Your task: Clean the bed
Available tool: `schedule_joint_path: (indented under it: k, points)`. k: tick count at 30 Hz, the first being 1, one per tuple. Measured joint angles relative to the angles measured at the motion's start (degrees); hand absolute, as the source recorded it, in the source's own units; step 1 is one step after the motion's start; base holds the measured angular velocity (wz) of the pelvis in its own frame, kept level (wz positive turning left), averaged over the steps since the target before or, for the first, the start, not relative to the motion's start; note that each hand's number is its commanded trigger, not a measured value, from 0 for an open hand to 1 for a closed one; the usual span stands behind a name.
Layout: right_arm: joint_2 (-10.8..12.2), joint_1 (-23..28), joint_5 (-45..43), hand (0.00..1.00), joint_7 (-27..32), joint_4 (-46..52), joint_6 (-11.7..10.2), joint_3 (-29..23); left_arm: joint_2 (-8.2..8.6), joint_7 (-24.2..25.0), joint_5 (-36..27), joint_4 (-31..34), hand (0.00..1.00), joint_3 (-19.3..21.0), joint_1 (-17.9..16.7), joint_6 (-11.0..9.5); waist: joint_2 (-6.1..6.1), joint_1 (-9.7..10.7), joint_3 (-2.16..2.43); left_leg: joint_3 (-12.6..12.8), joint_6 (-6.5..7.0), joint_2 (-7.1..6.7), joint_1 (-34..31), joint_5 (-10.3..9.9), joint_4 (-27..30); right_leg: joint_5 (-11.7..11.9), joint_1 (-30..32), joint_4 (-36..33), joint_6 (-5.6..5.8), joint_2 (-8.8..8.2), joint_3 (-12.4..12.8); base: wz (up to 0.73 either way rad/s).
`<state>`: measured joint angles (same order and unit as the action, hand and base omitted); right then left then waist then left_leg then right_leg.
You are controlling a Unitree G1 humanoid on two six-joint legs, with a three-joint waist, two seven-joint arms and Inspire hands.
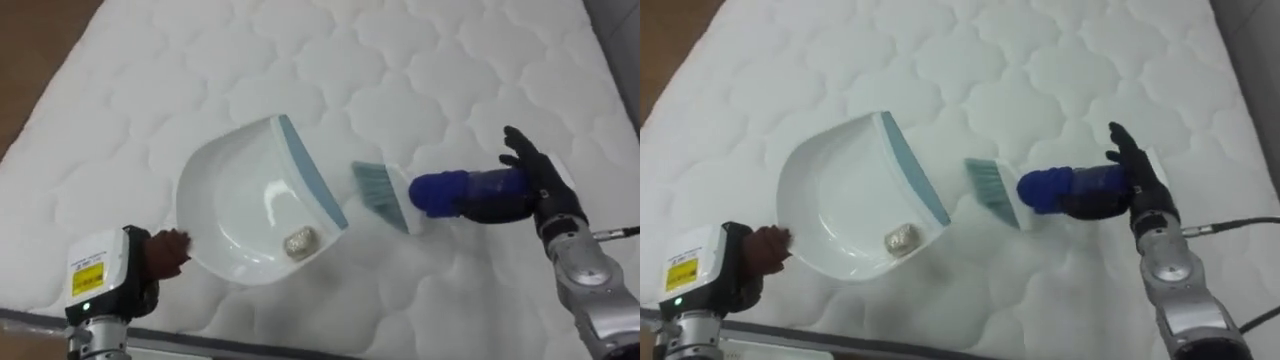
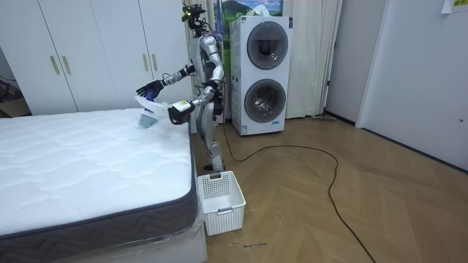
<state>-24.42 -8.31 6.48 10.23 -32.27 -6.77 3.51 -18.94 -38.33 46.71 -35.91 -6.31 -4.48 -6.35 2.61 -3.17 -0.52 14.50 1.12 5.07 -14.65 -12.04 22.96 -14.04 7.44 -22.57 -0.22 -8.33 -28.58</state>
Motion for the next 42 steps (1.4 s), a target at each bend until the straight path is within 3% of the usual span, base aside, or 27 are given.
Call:
schedule_joint_path:
  k: [1, 3, 7, 9, 14, 19, 21, 22, 23, 24, 25, 26, 27, 28, 29, 30, 31, 32, 33, 34, 35, 36, 37, 38, 39, 40, 42]
  points:
    - [0.0, 0.2, 0.2, 0.00, 1.4, 0.0, -0.6, -0.6, 0.27, 0.0, -0.1, 0.0, 1.00, 0.0, 0.1, 0.0, 0.21, 0.6, 0.02, 6.1, 0.98, 1.33, -0.7, 0.6, 0.7, -1.2, -1.0, 0.0, 0.09, -0.61, -2.0, 1.48]
    - [0.0, 0.4, 0.1, 0.00, 3.2, 0.8, -2.1, -1.6, 0.36, 0.0, 0.1, 0.0, 1.00, 0.0, 0.1, -0.1, 0.11, 1.3, 0.04, 11.6, 2.31, 2.64, -1.8, 1.4, 1.9, -2.6, -1.5, -0.4, 0.06, -1.50, -6.0, 1.30]
    - [0.7, 2.5, -1.5, 0.00, 5.4, 3.6, -4.4, -2.7, 0.43, 0.6, 0.1, -0.1, 1.00, 1.2, 0.0, -0.3, -0.14, 1.3, -0.13, 14.3, 3.15, 3.98, -2.6, 1.7, 4.0, -5.0, -6.4, -0.8, 0.47, -2.36, -15.8, 1.07]
    - [1.2, 3.0, -1.6, 0.00, 5.9, 3.9, -4.8, -2.9, 0.57, 0.7, 0.2, -0.1, 1.00, 1.8, 0.1, -0.5, -0.13, 1.3, -0.13, 15.2, 3.93, 3.86, -1.8, 1.1, 4.2, -6.5, -8.2, -2.3, 1.22, -3.27, -18.5, 0.86]
    - [2.1, 3.0, 0.0, 0.00, 6.0, 6.4, -5.7, -3.0, 1.08, 1.1, 0.2, 1.5, 1.00, 2.3, -0.1, -0.8, -0.09, -1.4, 0.04, 12.7, 4.02, 1.23, -2.0, 0.7, 4.1, -8.5, -9.6, -6.0, 2.49, -5.78, -21.1, 0.45]
    - [2.2, 1.9, 1.2, 0.00, 5.9, 6.0, -5.6, -2.4, 4.15, 1.2, 1.7, 3.7, 1.00, 3.8, 0.0, -3.7, -0.08, -3.9, 0.05, 9.9, 5.04, -1.89, -2.3, -0.8, 4.8, -8.6, -9.1, -15.7, 2.64, -10.59, -21.3, 0.32]
    - [2.5, 2.0, 1.4, 0.00, 5.9, 6.0, -5.6, -2.1, 4.40, 1.1, 1.6, 3.7, 1.00, 3.8, 0.3, -4.2, 0.01, -4.2, 0.01, 8.6, 6.39, -3.03, -2.8, -1.7, 6.1, -8.5, -7.8, -19.6, 2.55, -12.68, -19.7, 0.28]
    - [2.6, 2.3, 2.4, 0.00, 5.8, 6.0, -5.5, -1.2, 4.41, 1.1, 1.5, 3.7, 1.00, 3.8, 0.3, -4.1, 0.15, -4.5, -0.08, 7.0, 7.01, -3.88, -3.1, -2.3, 6.9, -7.9, -6.3, -22.2, 1.82, -13.32, -16.2, 0.16]
    - [2.6, 2.6, 2.5, 0.00, 5.7, 6.0, -5.2, -0.7, 4.38, 1.2, 1.4, 3.7, 1.00, 3.8, 0.2, -4.0, 0.28, -4.7, -0.15, 5.2, 7.71, -4.82, -3.2, -2.5, 7.1, -7.4, -5.5, -23.7, 1.35, -13.43, -14.2, 0.00]
    - [3.2, 2.9, 1.9, 0.00, 5.2, 5.9, -4.2, 0.0, 4.19, 1.2, 1.0, 3.7, 1.00, 4.1, -0.1, -3.9, 0.04, -4.9, -0.29, -0.6, 8.89, -6.96, -3.3, -2.3, 7.6, -6.7, -4.5, -26.3, -0.25, -11.65, -10.5, 0.00]
    - [4.8, 3.3, 1.3, 0.00, 5.1, 5.8, -3.6, 0.4, 3.93, 1.3, 1.0, 3.7, 1.00, 4.6, -0.5, -3.4, -0.50, -4.5, -0.48, -6.3, 8.04, -8.40, -2.6, -1.3, 6.5, -7.1, -4.9, -25.6, -0.96, -6.86, -7.3, 0.15]
    - [5.5, 3.7, 0.5, 0.00, 5.0, 5.6, -3.6, 0.6, 3.94, 1.6, 1.1, 3.7, 1.00, 5.0, -0.7, -3.1, -0.97, -3.8, -0.70, -10.8, 6.17, -10.10, -1.5, 0.3, 4.3, -7.0, -5.1, -23.3, -1.20, -3.69, -5.6, 0.59]
    - [6.9, 4.0, -0.9, 0.00, 4.6, 5.2, -3.2, 1.6, 3.93, 2.4, 1.3, 3.8, 1.00, 6.4, -1.8, -2.9, 0.29, 0.1, -0.05, -23.4, -1.82, -15.37, 2.4, 5.7, -4.5, -6.6, -4.7, -14.8, -2.22, 2.41, -0.4, 1.48]
    - [7.7, 2.1, -2.5, 0.00, 4.1, 5.8, -2.8, 2.8, 2.43, 2.6, -0.2, 2.9, 1.00, 7.5, -1.9, -3.5, 3.10, 7.3, -0.18, -19.0, -2.74, -13.60, 1.1, 1.7, 1.3, -5.4, -3.5, -8.7, -1.56, 4.22, 2.1, 1.62]
    - [8.2, 1.6, -2.5, 0.00, 4.6, 6.6, -2.4, 3.1, 1.22, 3.1, -1.3, 1.6, 1.00, 7.5, -0.7, -4.2, 3.07, 8.3, -0.75, -13.8, -0.39, -8.72, -0.9, -2.5, 10.1, -5.3, -2.6, -9.0, -0.61, 3.91, 3.3, 1.27]
    - [6.5, 1.3, -2.3, 0.00, 6.1, 8.4, -0.9, 2.9, 0.14, 4.4, -1.9, -0.1, 1.00, 6.9, 1.1, -5.4, 0.18, 8.7, -1.18, -16.0, -2.08, 1.76, -3.6, -10.4, 21.2, -6.0, -0.9, -12.2, 1.09, 4.04, 4.8, 0.82]
    - [6.7, 1.9, -2.9, 0.00, 7.8, 9.3, 0.1, 1.1, 0.10, 6.1, -2.1, 0.4, 1.00, 6.0, 3.2, -5.2, 0.02, 9.9, -1.28, -28.5, 0.05, -4.11, -6.2, -16.0, 25.2, -5.1, -0.5, -14.2, 2.45, 2.00, 6.0, 0.80]
    - [8.4, 2.7, -3.5, 0.00, 8.1, 9.3, 1.3, 0.5, -0.05, 7.2, -2.0, 0.8, 1.00, 5.9, 3.1, -4.7, 0.89, 10.8, -1.17, -32.2, 0.07, -6.72, -6.7, -15.5, 25.2, -6.0, -0.9, -13.6, 3.53, 2.10, 6.1, 1.46]
    - [10.2, 4.6, -5.0, 0.00, 7.9, 9.3, 2.2, 0.3, 0.82, 9.0, -1.4, 1.1, 1.00, 5.0, 2.7, -3.2, 0.83, 12.6, -1.27, -41.1, -0.25, -10.01, -6.3, -11.8, 21.0, -7.2, -1.5, -9.0, 3.23, 6.09, 7.4, 1.65]
    - [10.6, 6.2, -5.2, 0.00, 8.0, 9.3, 2.2, 0.4, 1.92, 10.3, -0.7, 1.1, 1.00, 3.8, 2.8, -2.3, -0.10, 13.0, -1.79, -51.5, -1.38, -12.47, -4.0, -6.5, 13.6, -7.2, -0.7, -1.9, 2.20, 11.54, 12.1, 1.69]
    - [10.4, 6.3, -5.3, 0.00, 8.3, 9.3, 2.3, 0.4, 2.47, 10.4, -0.3, 1.0, 1.00, 3.2, 2.8, -2.3, -0.64, 13.2, -2.16, -56.7, -2.35, -13.40, -2.6, -3.6, 9.6, -6.3, 0.1, 1.7, 0.97, 13.83, 15.5, 1.53]
    - [9.8, 5.5, -5.7, 0.00, 9.6, 9.8, 2.5, 0.7, 3.18, 10.6, 0.2, 0.9, 1.00, 2.2, 2.4, -2.6, -1.09, 13.8, -2.53, -65.3, -5.18, -15.29, -1.2, 1.4, 3.5, -3.0, 2.3, 7.6, -0.71, 16.82, 23.2, 1.12]
    - [8.8, 4.1, -5.5, 0.00, 12.4, 9.9, 2.3, 2.0, 3.04, 11.3, 0.1, 1.0, 1.00, 1.4, 1.9, -2.8, -1.07, 12.5, -2.42, -66.2, -5.60, -17.40, -1.2, 3.9, 0.3, 1.7, 4.4, 11.2, -1.34, 16.98, 28.9, 0.84]
    - [8.2, 3.4, -5.4, 0.00, 13.5, 9.9, 1.8, 2.6, 3.00, 11.6, 0.0, 0.8, 1.00, 1.2, 1.8, -2.8, -0.94, 11.3, -2.36, -64.6, -5.36, -18.39, -1.8, 3.7, -0.6, 4.5, 5.8, 10.3, -2.75, 15.88, 28.8, 0.64]
    - [7.2, 3.2, -5.4, 0.00, 15.4, 9.3, 1.3, 2.7, 3.60, 12.3, 0.1, 0.1, 1.00, 0.6, 2.0, -2.7, -2.51, 10.5, -2.09, -54.9, -3.96, -17.99, -3.9, 3.7, -0.9, 5.7, 7.2, 6.3, -7.36, 13.24, 21.9, 0.92]
    - [7.5, 4.2, -5.3, 0.00, 16.4, 7.7, 1.3, 2.2, 2.87, 12.7, 0.2, 0.2, 1.00, -0.2, 2.2, -2.7, -3.02, 9.5, -1.84, -43.9, -2.93, -16.24, -5.9, 4.6, 0.6, 3.8, 7.4, 3.7, -6.92, 12.00, 16.4, 1.08]
    - [8.3, 4.6, -4.8, 0.00, 16.5, 6.1, 0.7, 2.0, 1.19, 12.0, 0.7, 0.3, 1.00, -0.4, 3.4, -2.8, -2.06, 7.3, -1.80, -31.4, -1.58, -13.72, -8.6, 4.5, 3.8, 0.7, 7.6, 0.3, -6.61, 11.06, 12.6, 1.08]
